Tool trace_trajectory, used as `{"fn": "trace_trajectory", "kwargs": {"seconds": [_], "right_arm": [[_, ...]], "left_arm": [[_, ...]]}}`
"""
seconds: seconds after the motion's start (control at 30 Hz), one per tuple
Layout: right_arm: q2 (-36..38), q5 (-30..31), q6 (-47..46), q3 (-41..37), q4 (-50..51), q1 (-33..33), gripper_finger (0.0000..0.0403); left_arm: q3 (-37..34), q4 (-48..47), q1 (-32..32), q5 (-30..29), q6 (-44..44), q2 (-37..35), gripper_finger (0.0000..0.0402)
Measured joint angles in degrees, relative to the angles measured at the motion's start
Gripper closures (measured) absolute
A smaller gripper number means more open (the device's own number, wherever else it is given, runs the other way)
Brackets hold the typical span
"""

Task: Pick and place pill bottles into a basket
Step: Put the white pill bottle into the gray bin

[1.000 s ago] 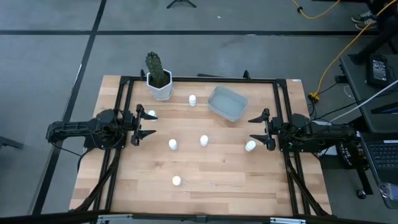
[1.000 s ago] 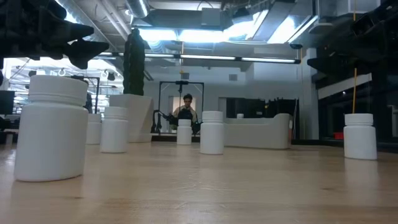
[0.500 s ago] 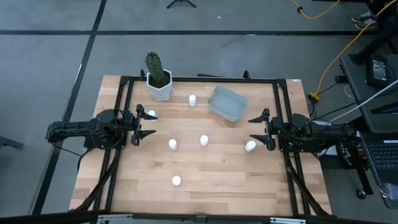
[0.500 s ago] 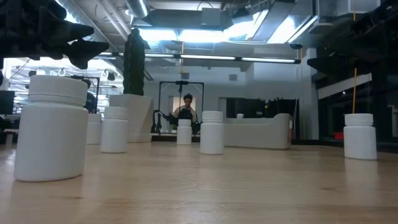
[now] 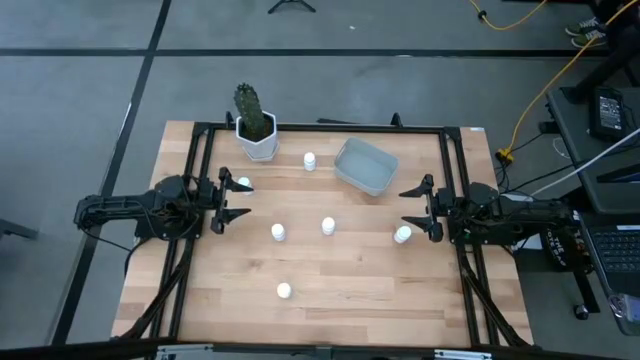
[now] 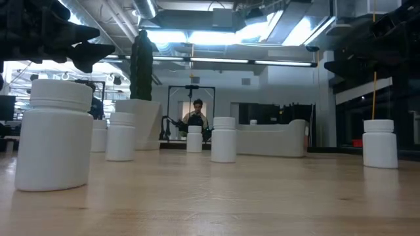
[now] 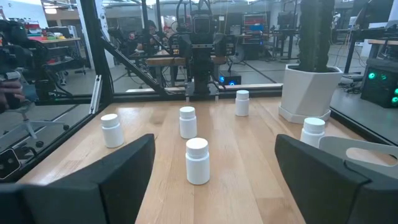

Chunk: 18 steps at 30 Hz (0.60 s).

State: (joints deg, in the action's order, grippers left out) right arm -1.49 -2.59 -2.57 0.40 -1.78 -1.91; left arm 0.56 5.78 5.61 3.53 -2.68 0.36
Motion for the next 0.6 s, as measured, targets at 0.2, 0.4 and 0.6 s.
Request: {"fn": "trace_trajectory", "kwargs": {"seconds": [0.2,0.4,0.6], "right_arm": [[0.00,0.00,0.00,0.00,-0.02,0.00,0.0069],[0.02,0.00,0.00,0.00,-0.04,0.00,0.0069],[0.02,0.02,-3.97,0.00,-0.07,0.00,0.0069]], "left_arm": [[0.02,0.00,0.00,-0.02,-0.02,0.00,0.0121],[0.01,-0.01,0.00,-0.03,0.16,0.00,0.0120],[0.01,-0.02,0.01,-0.07,3.87,0.00,0.0121]]}}
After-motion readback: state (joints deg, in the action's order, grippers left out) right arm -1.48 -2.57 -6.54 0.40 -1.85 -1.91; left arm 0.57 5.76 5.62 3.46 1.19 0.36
